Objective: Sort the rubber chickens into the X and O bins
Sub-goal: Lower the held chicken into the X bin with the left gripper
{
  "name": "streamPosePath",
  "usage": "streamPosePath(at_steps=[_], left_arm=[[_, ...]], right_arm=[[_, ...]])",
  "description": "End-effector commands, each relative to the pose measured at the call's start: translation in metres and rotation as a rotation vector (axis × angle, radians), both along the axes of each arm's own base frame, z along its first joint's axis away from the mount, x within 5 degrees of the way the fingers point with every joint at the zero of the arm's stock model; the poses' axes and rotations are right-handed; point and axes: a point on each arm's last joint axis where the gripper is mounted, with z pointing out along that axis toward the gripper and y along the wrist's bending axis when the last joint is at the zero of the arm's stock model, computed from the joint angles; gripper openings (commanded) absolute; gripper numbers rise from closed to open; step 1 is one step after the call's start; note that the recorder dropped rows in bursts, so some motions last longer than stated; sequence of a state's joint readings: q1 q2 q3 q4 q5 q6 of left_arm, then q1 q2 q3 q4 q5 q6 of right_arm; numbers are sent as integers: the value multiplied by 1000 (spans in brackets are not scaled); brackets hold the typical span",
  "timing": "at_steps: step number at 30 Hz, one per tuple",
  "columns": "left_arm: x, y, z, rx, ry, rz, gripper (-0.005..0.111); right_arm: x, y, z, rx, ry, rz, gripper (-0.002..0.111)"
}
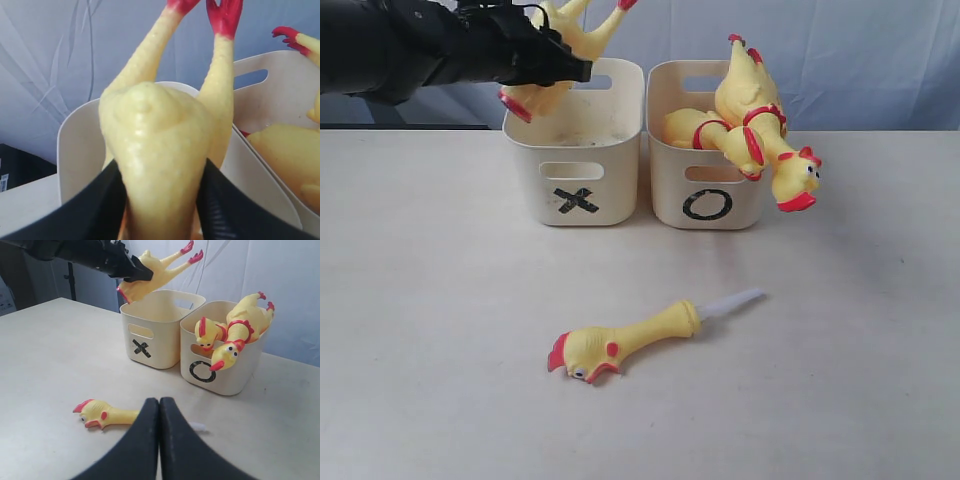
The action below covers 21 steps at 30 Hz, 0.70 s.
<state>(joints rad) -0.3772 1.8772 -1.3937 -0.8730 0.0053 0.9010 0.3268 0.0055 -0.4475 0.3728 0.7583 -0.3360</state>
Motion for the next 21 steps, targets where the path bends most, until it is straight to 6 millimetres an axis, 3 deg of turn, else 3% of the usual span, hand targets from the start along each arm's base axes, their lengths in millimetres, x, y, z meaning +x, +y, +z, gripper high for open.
streamPosePath(at_steps=[1, 21], left_arm=[[7, -4, -5, -80, 33, 37, 0], [17, -8, -32, -95, 98, 58, 0]], right_arm=[[0, -1, 0, -1, -12, 0, -1], [0, -1, 0, -1, -12, 0, -1]])
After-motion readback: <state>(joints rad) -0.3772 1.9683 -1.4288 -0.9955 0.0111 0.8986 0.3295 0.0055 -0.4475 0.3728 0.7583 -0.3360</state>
